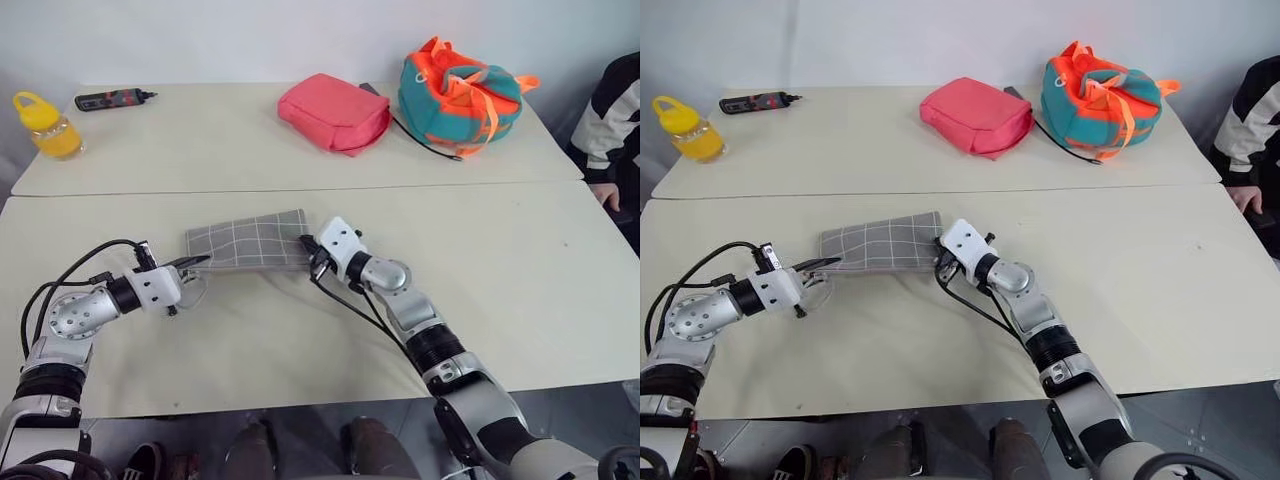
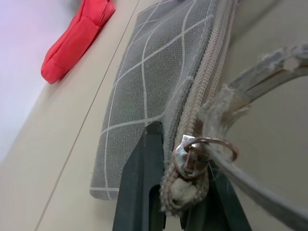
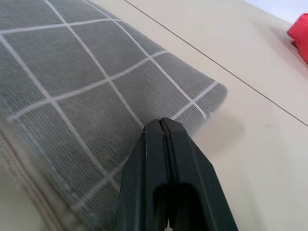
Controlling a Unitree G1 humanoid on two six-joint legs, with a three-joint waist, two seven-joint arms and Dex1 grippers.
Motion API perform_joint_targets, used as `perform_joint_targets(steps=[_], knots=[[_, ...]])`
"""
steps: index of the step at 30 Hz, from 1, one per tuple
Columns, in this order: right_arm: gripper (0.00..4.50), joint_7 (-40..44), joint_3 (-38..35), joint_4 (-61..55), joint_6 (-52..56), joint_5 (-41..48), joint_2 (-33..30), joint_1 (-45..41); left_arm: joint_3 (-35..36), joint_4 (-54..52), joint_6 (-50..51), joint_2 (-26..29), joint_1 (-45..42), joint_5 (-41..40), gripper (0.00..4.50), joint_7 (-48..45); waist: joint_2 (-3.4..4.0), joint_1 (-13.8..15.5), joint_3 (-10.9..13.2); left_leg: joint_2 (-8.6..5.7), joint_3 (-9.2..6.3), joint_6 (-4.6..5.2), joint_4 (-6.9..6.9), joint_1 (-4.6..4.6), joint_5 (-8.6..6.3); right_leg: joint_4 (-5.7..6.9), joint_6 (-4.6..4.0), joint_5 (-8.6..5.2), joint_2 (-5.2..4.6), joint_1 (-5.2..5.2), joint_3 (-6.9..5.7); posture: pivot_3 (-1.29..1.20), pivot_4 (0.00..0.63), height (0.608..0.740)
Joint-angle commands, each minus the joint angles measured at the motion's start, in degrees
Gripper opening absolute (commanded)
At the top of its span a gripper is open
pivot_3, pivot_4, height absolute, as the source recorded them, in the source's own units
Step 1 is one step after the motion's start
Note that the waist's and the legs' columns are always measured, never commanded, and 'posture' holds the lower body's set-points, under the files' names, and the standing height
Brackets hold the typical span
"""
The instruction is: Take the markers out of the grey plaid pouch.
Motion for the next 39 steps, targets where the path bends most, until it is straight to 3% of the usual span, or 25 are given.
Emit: perform_joint_targets(steps=[1, 10, 14, 20, 27, 31, 39], knots=[[0.94, 5.05, -3.52, -8.09, 5.19, 7.25, -0.68, 1.02, -0.54, -5.24, 4.39, -2.19, 2.52, 0.35, 0.0, 1.07, 0.0, 0.04, 0.0, 0.0, 0.0, 0.01, 0.0, 0.0, -0.01, 0.0, 0.0, 0.0, 0.0, 0.0, 0.03, 0.0, 0.15, 0.74], [3.99, 20.27, -1.93, -42.35, 37.11, 29.49, -9.76, 8.91, -3.03, -22.73, 21.79, -9.4, 4.87, 12.43, 0.0, 11.56, 0.04, 1.93, -0.02, -0.01, -0.18, 0.09, 0.08, -0.01, -0.08, -0.1, 0.07, 0.03, 0.06, 0.04, 0.24, 0.0, 0.15, 0.74], [3.99, 17.67, 1.52, -45.7, 41.32, 29.21, -10.05, 11.94, -4.02, -28.77, 31.61, -11.62, 2.51, 16.64, 0.0, 13.81, 0.03, 2.44, -0.03, -0.03, -0.06, 0.17, 0.22, 0.0, -0.13, -0.28, 0.09, 0.05, 0.15, 0.2, 0.3, 0.0, 0.15, 0.74], [3.99, 9.94, 6.47, -37.03, 35.93, 20.53, -5.29, 13.18, -8.07, -36.39, 39.17, -13.97, 0.84, 21.77, 0.0, 13.16, 0.01, 2.97, -0.04, -0.13, 0.39, 0.15, 0.41, -0.01, -0.14, -0.34, 0.06, 0.07, 0.29, 0.13, 0.52, 0.0, 0.15, 0.74], [3.99, 4.9, 2.68, -30.14, 33.69, 21.05, 2.58, 10.33, -9.26, -40.4, 42.37, -15.32, 1.76, 24.06, 0.0, 14.68, 0.01, 3.02, -0.04, -0.01, 0.5, 0.01, 0.46, -0.05, -0.27, -0.27, 0.07, 0.07, 0.34, -0.04, 0.59, 0.0, 0.15, 0.74], [3.16, 6.9, 3.19, -29.56, 33.81, 22.11, 4.25, 9.01, -9.68, -39.73, 42.39, -15.75, 0.84, 23.85, 0.0, 14.72, 0.01, 2.95, -0.04, 0.03, 0.51, -0.02, 0.44, -0.05, -0.31, -0.27, 0.07, 0.07, 0.38, -0.07, 0.59, 0.0, 0.15, 0.74], [0.41, 7.8, 3.74, -28.7, 33.32, 20.36, 3.27, 8.92, -9.19, -40.43, 42.98, -15.53, 0.78, 23.17, 0.0, 14.89, 0.01, 2.98, -0.04, 0.03, 0.54, -0.01, 0.44, -0.07, -0.32, -0.26, 0.06, 0.07, 0.36, -0.11, 0.62, 0.0, 0.15, 0.74]])
